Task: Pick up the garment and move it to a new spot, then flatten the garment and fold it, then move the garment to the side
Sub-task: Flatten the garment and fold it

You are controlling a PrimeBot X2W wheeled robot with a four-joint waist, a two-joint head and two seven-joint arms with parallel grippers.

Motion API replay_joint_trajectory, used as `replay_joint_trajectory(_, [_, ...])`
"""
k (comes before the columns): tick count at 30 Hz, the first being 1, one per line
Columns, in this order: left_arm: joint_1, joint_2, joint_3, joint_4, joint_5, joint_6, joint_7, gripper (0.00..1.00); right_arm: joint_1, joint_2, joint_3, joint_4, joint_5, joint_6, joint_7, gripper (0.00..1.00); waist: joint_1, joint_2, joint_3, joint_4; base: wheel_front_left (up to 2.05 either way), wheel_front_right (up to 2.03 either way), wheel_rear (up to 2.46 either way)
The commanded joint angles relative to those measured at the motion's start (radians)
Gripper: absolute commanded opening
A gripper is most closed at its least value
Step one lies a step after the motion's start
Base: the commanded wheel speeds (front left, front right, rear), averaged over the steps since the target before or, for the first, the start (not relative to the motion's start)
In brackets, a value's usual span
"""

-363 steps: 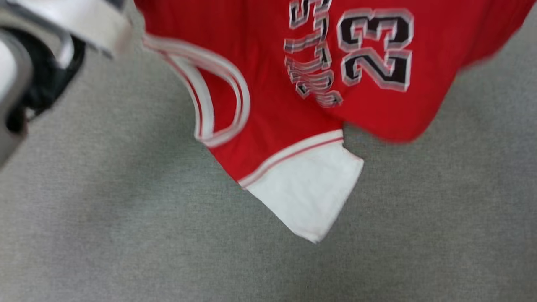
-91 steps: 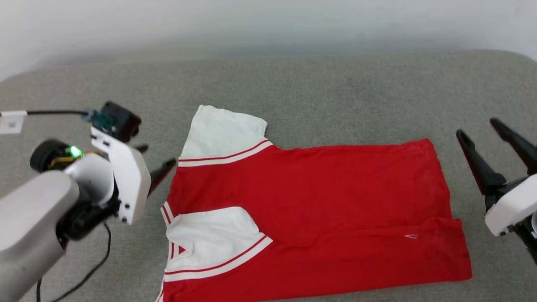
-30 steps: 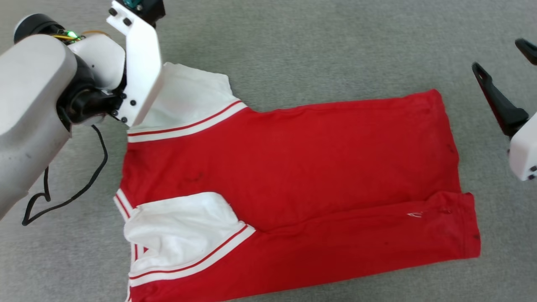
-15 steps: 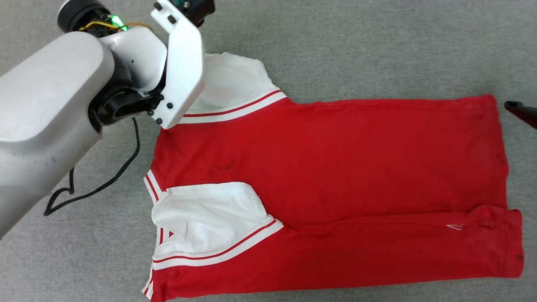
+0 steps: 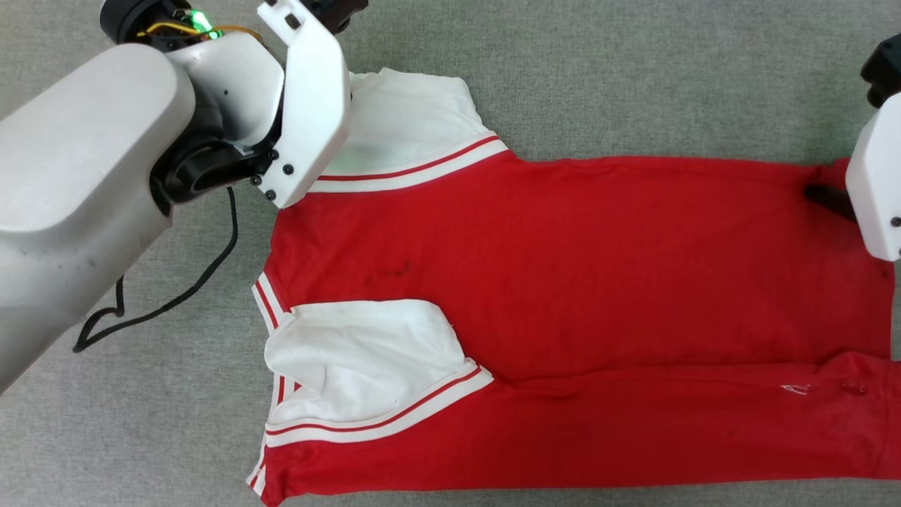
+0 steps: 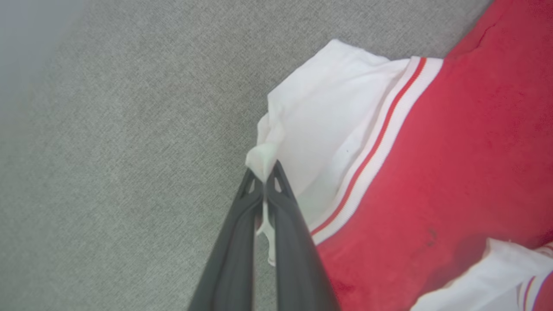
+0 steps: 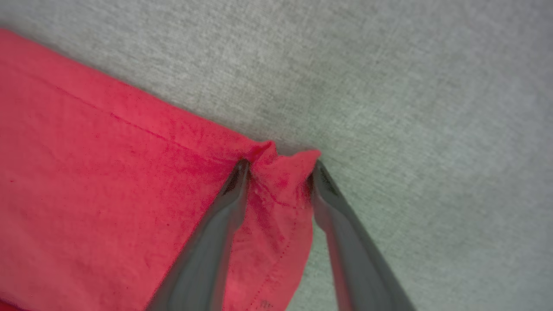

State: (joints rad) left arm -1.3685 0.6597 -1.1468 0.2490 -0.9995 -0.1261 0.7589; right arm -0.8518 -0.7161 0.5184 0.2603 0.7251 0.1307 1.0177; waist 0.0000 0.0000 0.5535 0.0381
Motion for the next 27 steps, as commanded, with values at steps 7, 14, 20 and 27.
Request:
replay_joint_trajectory(7, [0.043,0.021,-0.002,0.005,-0.025,-0.002,-0.057,0.0,0.023,0.007,0.053,0.011,0.04,0.0,-0.124,0.0,0.0,0.0,-0.081,-0.019,0.0,0.0,0.0])
replay_joint_trajectory(14, [0.118,0.075,-0.021,-0.063,-0.051,-0.003,-0.085,0.0,0.073,-0.047,0.087,-0.024,0.071,0.0,-0.243,0.0,0.0,0.0,-0.184,-0.025,0.0,0.0,0.0])
replay_joint_trajectory(20, [0.21,0.137,-0.043,-0.155,-0.069,0.02,-0.101,0.0,0.151,-0.084,0.103,-0.062,0.08,0.0,-0.331,0.0,0.0,0.0,-0.258,-0.02,0.0,0.0,0.0])
replay_joint_trajectory(27, [0.356,0.234,-0.079,-0.292,-0.101,0.073,-0.105,0.0,0.277,-0.116,0.106,-0.091,0.085,0.0,-0.404,0.0,0.0,0.0,-0.335,-0.022,0.0,0.0,0.0])
